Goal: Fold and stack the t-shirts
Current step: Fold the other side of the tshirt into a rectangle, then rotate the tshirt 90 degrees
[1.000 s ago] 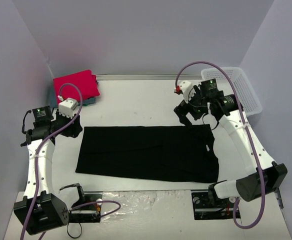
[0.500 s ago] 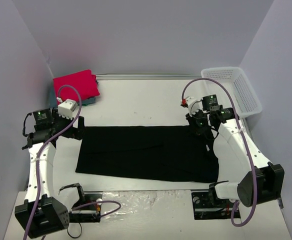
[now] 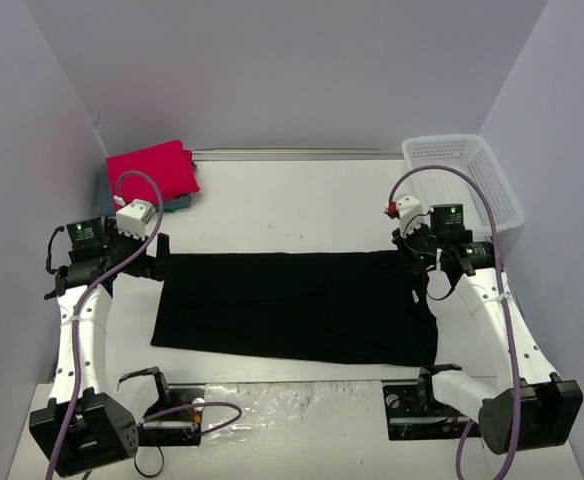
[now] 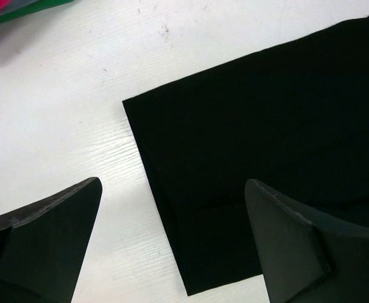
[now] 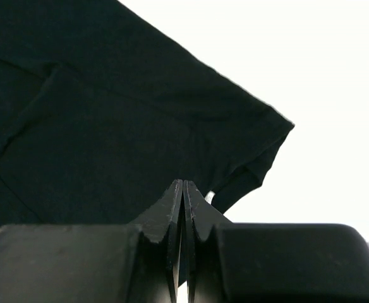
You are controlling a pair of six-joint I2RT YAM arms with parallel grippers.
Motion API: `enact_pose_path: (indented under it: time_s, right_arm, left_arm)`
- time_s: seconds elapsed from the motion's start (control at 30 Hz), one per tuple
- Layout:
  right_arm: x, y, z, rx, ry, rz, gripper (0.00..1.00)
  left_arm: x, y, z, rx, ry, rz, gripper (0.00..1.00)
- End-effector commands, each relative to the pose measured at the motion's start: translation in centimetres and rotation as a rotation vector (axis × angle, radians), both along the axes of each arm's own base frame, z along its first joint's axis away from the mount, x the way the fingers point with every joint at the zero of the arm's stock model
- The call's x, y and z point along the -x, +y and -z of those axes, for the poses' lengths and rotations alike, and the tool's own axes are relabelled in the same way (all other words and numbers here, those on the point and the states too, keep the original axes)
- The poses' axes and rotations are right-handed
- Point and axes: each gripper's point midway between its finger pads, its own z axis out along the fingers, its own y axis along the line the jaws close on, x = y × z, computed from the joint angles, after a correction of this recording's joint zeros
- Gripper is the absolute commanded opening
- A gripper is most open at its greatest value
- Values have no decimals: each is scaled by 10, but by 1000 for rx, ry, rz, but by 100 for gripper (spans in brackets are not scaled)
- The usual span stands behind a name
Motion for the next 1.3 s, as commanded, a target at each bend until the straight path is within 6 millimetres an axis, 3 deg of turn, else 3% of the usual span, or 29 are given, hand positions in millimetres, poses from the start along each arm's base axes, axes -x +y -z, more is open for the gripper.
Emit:
enact_pose_path:
  time_s: [0.0, 0.17, 0.47, 0.63, 0.9, 1.1, 1.27]
  right_arm:
    - [4, -2, -6, -54, -61, -12, 0]
    - [0, -20, -7, -60, -74, 55, 2]
    - [-7, -36, 35, 92, 218, -26, 0]
    - [12, -45, 50, 153, 351, -69, 0]
    - [63, -63, 86, 265, 648, -191, 0]
    - [71, -65, 104, 274, 748, -241, 0]
    - [71, -65, 132, 264, 848, -259, 0]
  left_arm:
    - [-1, -3, -14, 12, -57, 14, 97]
    - [-1, -5, -7, 24, -19, 30, 97]
    - [-1, -3, 0, 7, 0, 38, 99]
    - [-1, -1, 5, 6, 31, 36, 97]
    - [-4, 11, -10, -48, -30, -26, 96]
    - [-4, 14, -10, -63, -27, -39, 95]
    - [-3, 15, -10, -68, -25, -39, 95]
